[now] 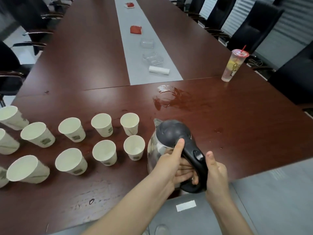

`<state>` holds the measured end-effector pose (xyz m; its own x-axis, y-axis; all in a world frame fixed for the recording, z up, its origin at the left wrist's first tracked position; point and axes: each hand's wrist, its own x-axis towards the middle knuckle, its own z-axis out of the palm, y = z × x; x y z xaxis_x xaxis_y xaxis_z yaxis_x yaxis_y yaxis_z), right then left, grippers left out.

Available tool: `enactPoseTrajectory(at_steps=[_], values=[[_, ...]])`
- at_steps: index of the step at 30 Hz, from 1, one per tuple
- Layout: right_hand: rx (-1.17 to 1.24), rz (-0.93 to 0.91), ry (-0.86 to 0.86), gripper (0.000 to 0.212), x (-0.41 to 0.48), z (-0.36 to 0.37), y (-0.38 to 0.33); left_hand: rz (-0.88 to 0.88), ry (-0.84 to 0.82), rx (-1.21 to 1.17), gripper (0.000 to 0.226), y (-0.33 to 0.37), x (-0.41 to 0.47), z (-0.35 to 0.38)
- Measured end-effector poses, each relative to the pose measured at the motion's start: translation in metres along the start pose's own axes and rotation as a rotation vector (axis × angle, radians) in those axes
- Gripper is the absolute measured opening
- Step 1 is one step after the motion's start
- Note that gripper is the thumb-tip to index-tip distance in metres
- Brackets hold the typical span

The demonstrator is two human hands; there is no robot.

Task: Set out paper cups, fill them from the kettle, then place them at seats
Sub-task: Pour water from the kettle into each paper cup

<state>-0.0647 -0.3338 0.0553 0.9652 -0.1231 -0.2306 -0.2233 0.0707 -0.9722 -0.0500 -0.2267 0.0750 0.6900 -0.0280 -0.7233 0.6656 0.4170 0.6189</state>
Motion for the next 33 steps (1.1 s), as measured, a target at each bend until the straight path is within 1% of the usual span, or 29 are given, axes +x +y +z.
enactPoseTrajectory(at_steps=[2, 5, 6, 8, 11, 13, 15, 17, 23, 28, 33], values=[[0.018, 0.0, -0.008, 0.064, 0.001, -0.002, 0.004, 0.019, -0.004, 0.01, 0.059, -0.002, 0.001, 0.0], [0.034, -0.009, -0.037, 0.081, 0.003, -0.004, 0.008, 0.037, -0.015, 0.024, 0.058, -0.005, 0.003, -0.001], [0.029, -0.009, -0.05, 0.083, 0.003, -0.005, 0.009, 0.037, -0.017, 0.027, 0.058, -0.006, 0.004, -0.001], [-0.005, 0.003, -0.102, 0.079, 0.004, -0.009, 0.006, 0.037, -0.02, 0.034, 0.059, -0.008, 0.005, -0.001], [-0.137, 0.073, -0.241, 0.063, 0.009, -0.016, -0.007, 0.042, -0.032, 0.076, 0.058, -0.008, 0.004, 0.0], [-0.208, 0.147, -0.297, 0.062, 0.011, -0.018, -0.015, 0.051, -0.029, 0.096, 0.053, -0.009, 0.003, 0.0], [-0.251, 0.205, -0.276, 0.062, 0.012, -0.019, -0.018, 0.039, -0.033, 0.115, 0.055, -0.01, 0.002, 0.001], [-0.298, 0.223, -0.243, 0.06, 0.011, -0.017, -0.017, 0.018, -0.045, 0.126, 0.06, -0.012, 0.001, 0.001], [-0.364, 0.111, -0.184, 0.059, 0.012, -0.009, -0.016, -0.022, -0.03, 0.078, 0.074, -0.005, 0.001, -0.001], [-0.4, 0.101, -0.196, 0.061, 0.014, -0.013, -0.023, -0.006, -0.025, 0.024, 0.072, -0.008, -0.002, 0.005], [-0.47, 0.115, -0.257, 0.061, 0.016, -0.022, -0.044, -0.03, -0.055, 0.0, 0.077, -0.008, -0.009, 0.012]])
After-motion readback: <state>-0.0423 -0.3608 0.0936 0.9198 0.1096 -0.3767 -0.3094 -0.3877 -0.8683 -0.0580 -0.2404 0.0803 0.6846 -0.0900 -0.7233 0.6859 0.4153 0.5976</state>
